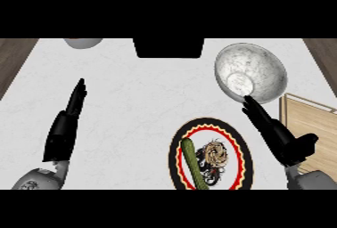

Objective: Pick the cupcake from the plate and place it in the bowl

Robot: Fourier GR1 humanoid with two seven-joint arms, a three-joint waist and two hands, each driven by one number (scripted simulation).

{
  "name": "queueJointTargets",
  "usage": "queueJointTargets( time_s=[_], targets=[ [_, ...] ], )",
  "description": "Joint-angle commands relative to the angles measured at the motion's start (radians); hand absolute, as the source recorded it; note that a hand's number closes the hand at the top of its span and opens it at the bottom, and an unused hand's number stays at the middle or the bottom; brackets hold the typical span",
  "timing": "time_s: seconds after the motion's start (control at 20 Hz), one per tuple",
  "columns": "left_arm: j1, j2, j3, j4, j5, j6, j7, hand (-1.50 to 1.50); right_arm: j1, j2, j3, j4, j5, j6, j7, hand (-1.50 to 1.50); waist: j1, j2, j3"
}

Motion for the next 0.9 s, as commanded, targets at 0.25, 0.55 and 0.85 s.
queueJointTargets(
  time_s=[0.25, 0.55, 0.85],
  targets=[
    [-0.012, -0.016, -0.049, -0.064, 0.161, -0.267, -0.012, 0.00, 0.036, 0.056, -0.034, -0.244, 0.130, -0.211, -0.059, 1.50, -0.026, -0.003, 0.009],
    [-0.034, -0.083, -0.056, 0.010, 0.183, -0.333, -0.013, 0.00, 0.057, 0.158, 0.076, -0.100, 0.354, -0.345, -0.084, -1.50, -0.003, 0.004, 0.011],
    [-0.055, -0.070, -0.022, 0.009, 0.209, -0.368, -0.009, 0.00, -0.074, 0.016, 0.193, -0.104, 0.654, -0.352, 0.127, -1.50, 0.005, 0.002, 0.009]
  ],
)
